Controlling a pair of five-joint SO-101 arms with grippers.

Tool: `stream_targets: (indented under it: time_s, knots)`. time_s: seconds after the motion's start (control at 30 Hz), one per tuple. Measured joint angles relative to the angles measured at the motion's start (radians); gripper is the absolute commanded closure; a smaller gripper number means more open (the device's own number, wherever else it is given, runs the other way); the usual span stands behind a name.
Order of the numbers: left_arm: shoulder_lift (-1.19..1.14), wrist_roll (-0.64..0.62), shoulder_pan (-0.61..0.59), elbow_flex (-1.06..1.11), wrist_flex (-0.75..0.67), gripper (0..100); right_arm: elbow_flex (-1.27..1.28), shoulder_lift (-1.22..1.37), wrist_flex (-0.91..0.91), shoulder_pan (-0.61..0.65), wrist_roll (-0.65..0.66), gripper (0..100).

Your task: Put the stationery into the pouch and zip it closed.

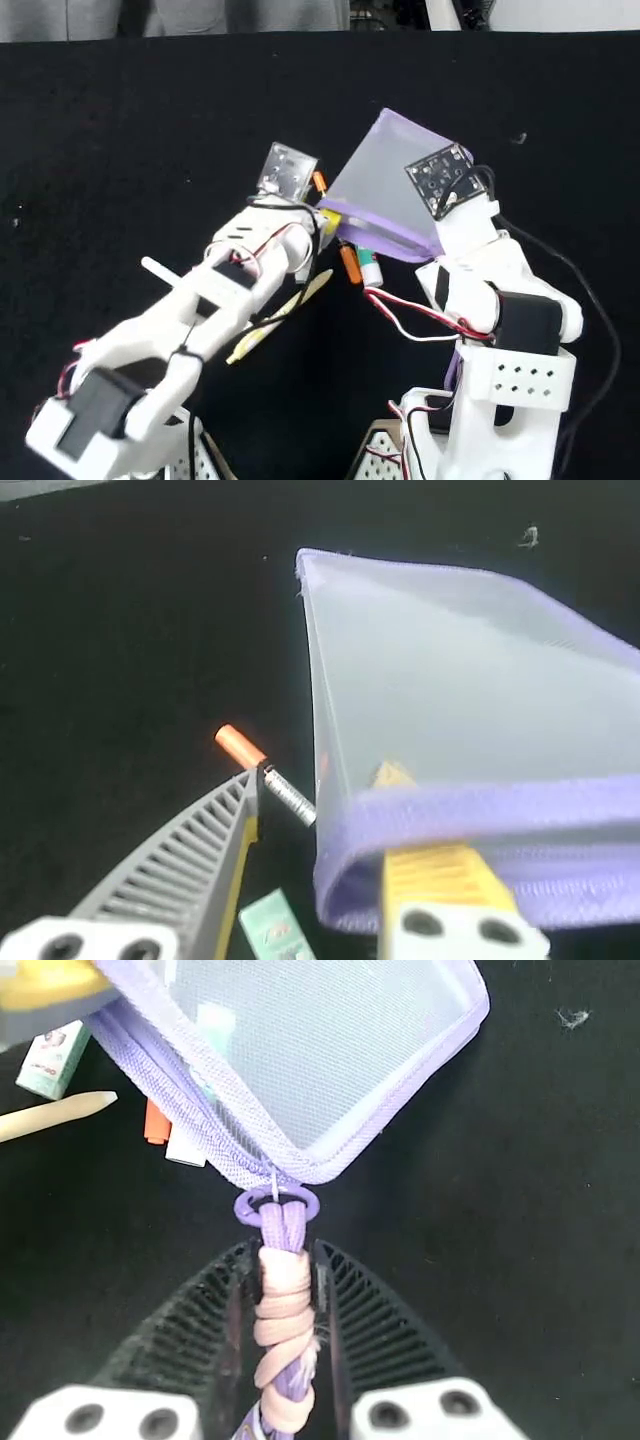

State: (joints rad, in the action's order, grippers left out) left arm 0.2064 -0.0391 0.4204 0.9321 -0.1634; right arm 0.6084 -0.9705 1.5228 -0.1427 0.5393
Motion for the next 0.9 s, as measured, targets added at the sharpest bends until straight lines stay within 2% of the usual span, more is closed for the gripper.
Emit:
stream_targets:
  time_s: [0.4,0.5,0.6,0.67,0.83,0.9]
  knots:
    - [-0.109,0.000,0.037,-0.160,0.000,82,0.000,0.000,0.000,0.000,0.000,98.3]
    - [-0.186,0.000,0.037,-0.195,0.000,87,0.000,0.000,-0.011,0.000,0.000,98.2]
    - [-0.245,0.000,0.038,-0.236,0.000,98,0.000,0.000,-0.021,0.000,0.000,96.8]
    - [-0.249,0.000,0.038,-0.253,0.000,96,0.000,0.000,-0.025,0.000,0.000,90.5]
    - [-0.219,0.000,0.023,-0.264,0.005,97,0.000,0.000,-0.025,0.000,-0.015,65.5]
    - [-0.164,0.000,-0.003,-0.264,0.058,97,0.000,0.000,-0.025,0.000,-0.058,58.1]
